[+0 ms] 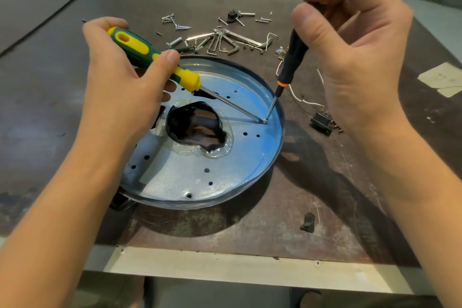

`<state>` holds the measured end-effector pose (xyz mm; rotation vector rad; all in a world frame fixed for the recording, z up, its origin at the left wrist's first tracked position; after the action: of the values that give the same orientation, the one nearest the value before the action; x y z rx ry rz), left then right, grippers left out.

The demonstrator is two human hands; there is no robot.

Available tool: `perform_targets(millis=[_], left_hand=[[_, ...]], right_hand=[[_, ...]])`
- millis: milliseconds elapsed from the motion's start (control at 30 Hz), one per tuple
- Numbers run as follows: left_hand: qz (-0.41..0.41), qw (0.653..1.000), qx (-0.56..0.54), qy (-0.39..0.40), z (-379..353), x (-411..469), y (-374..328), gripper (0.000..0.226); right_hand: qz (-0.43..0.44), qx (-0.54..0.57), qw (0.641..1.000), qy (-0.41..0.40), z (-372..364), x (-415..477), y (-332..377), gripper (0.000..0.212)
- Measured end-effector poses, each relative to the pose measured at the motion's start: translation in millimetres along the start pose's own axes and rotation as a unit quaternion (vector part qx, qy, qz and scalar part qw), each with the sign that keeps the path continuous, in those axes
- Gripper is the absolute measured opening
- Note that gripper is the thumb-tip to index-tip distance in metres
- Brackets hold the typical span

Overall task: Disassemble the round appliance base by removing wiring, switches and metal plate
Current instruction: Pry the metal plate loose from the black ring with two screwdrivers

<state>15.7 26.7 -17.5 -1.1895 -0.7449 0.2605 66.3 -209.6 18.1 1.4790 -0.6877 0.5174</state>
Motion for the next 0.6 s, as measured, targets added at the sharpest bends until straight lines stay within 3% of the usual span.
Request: perform_targets(millis=[167, 233, 333, 500, 600], left_hand=[[0.002, 1.0, -0.005, 0.002, -0.1, 0.4, 0.7, 0.046], [0.003, 1.0, -0.006, 0.003, -0.1, 0.3, -0.3, 0.045], [0.0, 1.0, -0.001, 0.004, 0.4, -0.6, -2.0, 0.044], [-0.001, 1.0, 0.005, 0.002, 0.3, -1.4, -3.6, 0.044], [0.005, 1.0, 0.002, 0.005, 0.8, -0.8, -3.9, 0.044]], right_hand=[[-0.052, 0.046, 0.998, 0.006, 2.1, -1.1, -2.6, 0.023], [-0.03, 0.028, 0.999, 0.013, -1.2, -3.4, 0.1, 0.015], [0.001, -0.003, 1.0, 0.004, -1.7, -1.8, 0.6, 0.022], [-0.063, 0.031, 0.997, 0.022, 2.1, -1.7, -3.5, 0.029], [-0.043, 0.007, 0.999, 0.02, -2.3, -6.1, -0.3, 0.024]])
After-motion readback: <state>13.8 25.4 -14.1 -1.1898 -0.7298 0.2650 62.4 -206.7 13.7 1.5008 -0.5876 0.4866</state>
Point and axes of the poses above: each hand's wrist, its own x-axis towards the middle knuckle, its own z-axis out of the back of the hand, y = z × x, the point moved 1 cm from there along x, towards the middle knuckle, and after that the axes turned 13 degrees about -y, right-handed, at the moved point
